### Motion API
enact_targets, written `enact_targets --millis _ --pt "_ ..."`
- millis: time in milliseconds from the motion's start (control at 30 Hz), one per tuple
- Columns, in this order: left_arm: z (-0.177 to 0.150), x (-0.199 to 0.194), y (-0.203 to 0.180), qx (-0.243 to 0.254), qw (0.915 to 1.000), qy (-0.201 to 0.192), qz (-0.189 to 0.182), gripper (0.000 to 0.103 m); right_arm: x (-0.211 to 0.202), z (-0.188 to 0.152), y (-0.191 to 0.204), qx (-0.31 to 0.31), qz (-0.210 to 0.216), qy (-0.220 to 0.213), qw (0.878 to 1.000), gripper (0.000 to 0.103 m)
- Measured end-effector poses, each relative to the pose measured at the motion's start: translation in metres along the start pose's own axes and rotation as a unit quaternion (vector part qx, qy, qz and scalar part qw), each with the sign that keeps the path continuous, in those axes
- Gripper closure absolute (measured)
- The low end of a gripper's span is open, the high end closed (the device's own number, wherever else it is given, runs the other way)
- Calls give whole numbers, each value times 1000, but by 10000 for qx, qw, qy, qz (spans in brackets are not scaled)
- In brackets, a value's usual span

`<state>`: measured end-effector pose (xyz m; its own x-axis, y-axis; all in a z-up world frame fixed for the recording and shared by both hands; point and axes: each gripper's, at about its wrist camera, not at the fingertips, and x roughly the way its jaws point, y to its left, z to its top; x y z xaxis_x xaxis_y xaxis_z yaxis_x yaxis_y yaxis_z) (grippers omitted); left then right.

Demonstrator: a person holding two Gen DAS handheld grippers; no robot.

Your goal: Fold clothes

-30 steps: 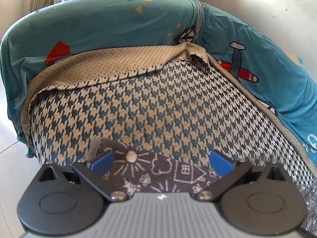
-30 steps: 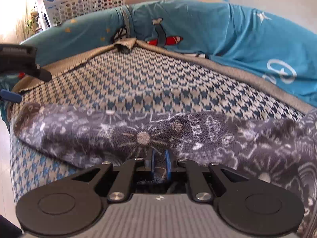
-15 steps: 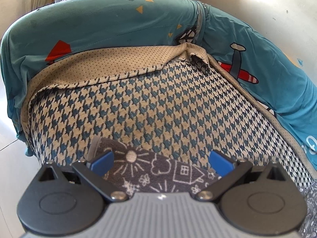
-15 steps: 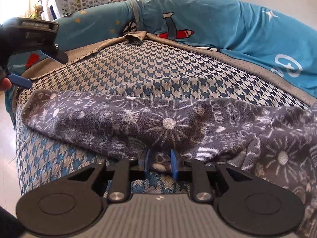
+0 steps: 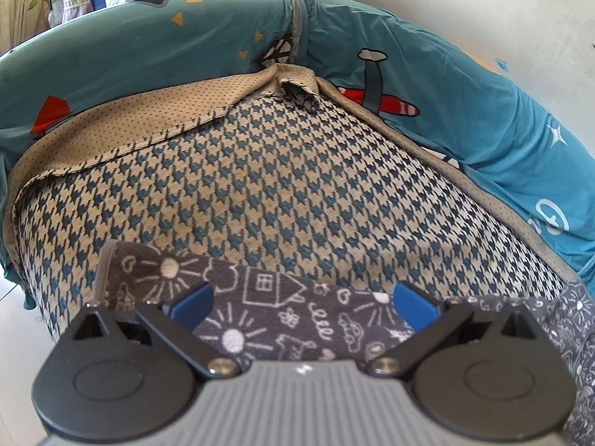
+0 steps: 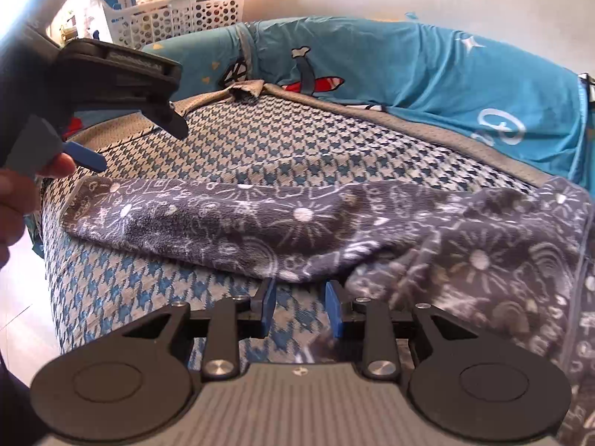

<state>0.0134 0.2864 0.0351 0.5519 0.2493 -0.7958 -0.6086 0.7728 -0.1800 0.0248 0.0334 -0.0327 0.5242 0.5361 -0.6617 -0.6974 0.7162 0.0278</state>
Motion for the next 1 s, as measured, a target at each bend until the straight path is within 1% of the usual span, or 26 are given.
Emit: enact_targets --millis 133,167,233,333,400,500,600,700,833,933,1000 --pt "-10 1 -24 283 9996 -4 -95 0 -21 -2 -14 129 -36 -116 9998 74" --pt "-12 1 -30 350 9993 -2 -126 0 -26 -2 -17 157 -66 -153 9997 72" --pt "-17 3 -41 472 9987 18 -200 0 -38 -1 -26 232 -206 -266 9992 70" --pt "-24 4 -59 644 9975 46 -281 0 -56 -1 -45 400 -306 -429 9978 70" --pt "-31 5 -74 803 9962 68 -325 0 -64 -3 -57 403 -487 -510 9967 70" --pt "-42 8 -96 1077 9933 117 -396 0 -74 -9 -86 664 -731 -556 9936 70" --pt "-56 16 -120 1337 9892 280 -527 0 -82 -15 -117 931 -946 -589 9894 70" --pt "-71 22 -144 1590 9842 402 -665 0 -80 -21 -144 1109 -1144 -588 9855 70" --pt "-88 28 -175 2045 9757 415 -668 0 -78 -26 -173 1375 -1355 -680 9788 70" --pt "-94 34 -190 2080 9742 469 -745 0 -71 -24 -186 1465 -1572 -738 9739 70" --pt "-96 37 -198 2080 9743 475 -720 0 -68 -22 -196 1544 -1696 -734 9706 69"
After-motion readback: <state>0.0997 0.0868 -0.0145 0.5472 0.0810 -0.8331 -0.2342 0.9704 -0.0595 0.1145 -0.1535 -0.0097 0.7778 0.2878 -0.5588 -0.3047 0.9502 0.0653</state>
